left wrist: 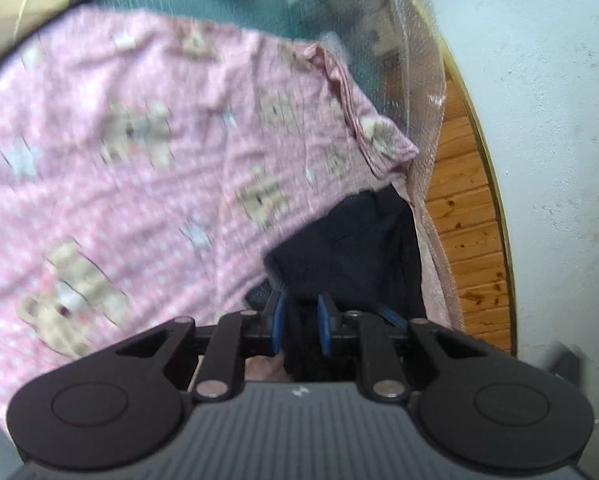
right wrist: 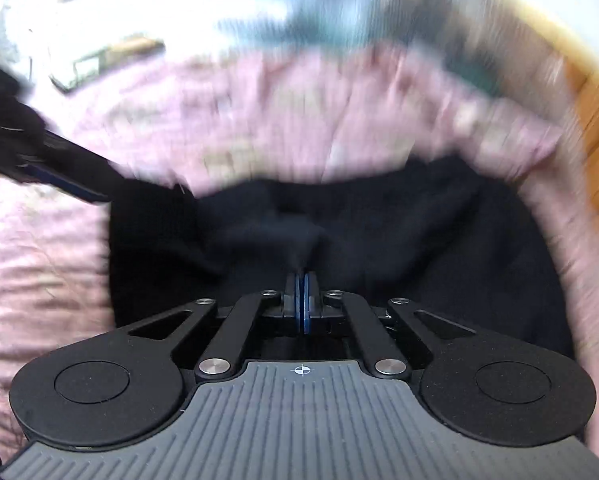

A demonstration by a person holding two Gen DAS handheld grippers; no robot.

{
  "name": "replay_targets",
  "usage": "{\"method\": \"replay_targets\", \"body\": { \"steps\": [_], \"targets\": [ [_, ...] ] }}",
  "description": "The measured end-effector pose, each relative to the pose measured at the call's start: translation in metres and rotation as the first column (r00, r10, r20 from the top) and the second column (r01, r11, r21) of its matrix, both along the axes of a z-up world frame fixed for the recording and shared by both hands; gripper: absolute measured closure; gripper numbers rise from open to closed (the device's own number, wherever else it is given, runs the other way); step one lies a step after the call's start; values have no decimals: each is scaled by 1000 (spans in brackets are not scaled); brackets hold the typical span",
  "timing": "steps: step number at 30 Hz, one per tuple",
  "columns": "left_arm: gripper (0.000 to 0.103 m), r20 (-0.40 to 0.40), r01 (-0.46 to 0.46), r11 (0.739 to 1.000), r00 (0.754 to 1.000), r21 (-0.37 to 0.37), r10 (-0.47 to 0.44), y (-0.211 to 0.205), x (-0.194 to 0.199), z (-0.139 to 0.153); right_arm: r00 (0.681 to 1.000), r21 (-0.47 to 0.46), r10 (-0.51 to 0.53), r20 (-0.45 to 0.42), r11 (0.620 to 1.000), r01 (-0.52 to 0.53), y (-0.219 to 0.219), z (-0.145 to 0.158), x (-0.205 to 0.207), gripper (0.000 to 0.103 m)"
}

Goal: Fold clothes

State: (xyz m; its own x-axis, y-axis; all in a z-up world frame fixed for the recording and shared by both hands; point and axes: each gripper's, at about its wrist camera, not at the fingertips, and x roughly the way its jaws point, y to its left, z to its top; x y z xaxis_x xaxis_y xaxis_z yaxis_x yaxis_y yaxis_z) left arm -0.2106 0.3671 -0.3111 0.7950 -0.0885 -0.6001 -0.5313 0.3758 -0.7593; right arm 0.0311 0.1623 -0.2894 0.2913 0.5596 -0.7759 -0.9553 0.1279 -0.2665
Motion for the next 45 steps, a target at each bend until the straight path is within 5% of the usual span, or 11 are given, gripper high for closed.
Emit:
{"method": "replay_targets", "body": {
  "steps": [6, 9, 11, 13, 16, 19, 21, 30, 39, 41, 45],
  "targets": [
    [81, -49, 66, 997, 997, 32, -64, -2, 22, 2, 982, -27, 137, 128, 990, -135, -34, -33, -81, 103],
    [63, -55, 149, 989, 987, 19, -148, -11, 62, 5, 975, 24, 83, 207, 996, -90, -41, -37, -87, 101],
    [59, -87, 187, 982, 979, 12, -185, -15, 90, 5, 972, 83, 25, 234, 996, -46, -45, -26, -81, 41],
    [56, -125, 206, 978, 971, -4, -205, -16, 116, 3, 968, 92, -2, 252, 996, -21, -46, -21, -71, 26],
    [51, -204, 238, 970, 949, -45, -242, -18, 152, -6, 969, 7, -13, 247, 1000, 12, -37, -36, -48, 35],
    [64, -348, 254, 963, 897, -95, -271, -21, 179, -26, 993, -64, -22, 118, 998, 30, -33, -50, -28, 103],
    [102, -354, 283, 956, 889, -73, -290, -25, 182, -24, 994, -17, -38, 106, 999, 40, -39, -44, -27, 103],
    [102, -125, 201, 978, 971, -49, -206, -49, 59, -6, 932, 40, 124, 341, 988, -147, -101, -30, -97, 103],
    [30, -275, 206, 977, 944, 52, -184, -61, 100, -3, 905, -7, 189, 381, 979, -201, -110, -58, -109, 103],
    [98, -339, 232, 970, 921, 72, -194, -63, 112, -4, 898, 9, 189, 397, 978, -210, -109, -55, -111, 103],
    [103, -206, 200, 977, 962, 78, -180, -58, 65, 11, 902, 73, 176, 394, 972, -222, -111, -40, -113, 103]
  ]
}}
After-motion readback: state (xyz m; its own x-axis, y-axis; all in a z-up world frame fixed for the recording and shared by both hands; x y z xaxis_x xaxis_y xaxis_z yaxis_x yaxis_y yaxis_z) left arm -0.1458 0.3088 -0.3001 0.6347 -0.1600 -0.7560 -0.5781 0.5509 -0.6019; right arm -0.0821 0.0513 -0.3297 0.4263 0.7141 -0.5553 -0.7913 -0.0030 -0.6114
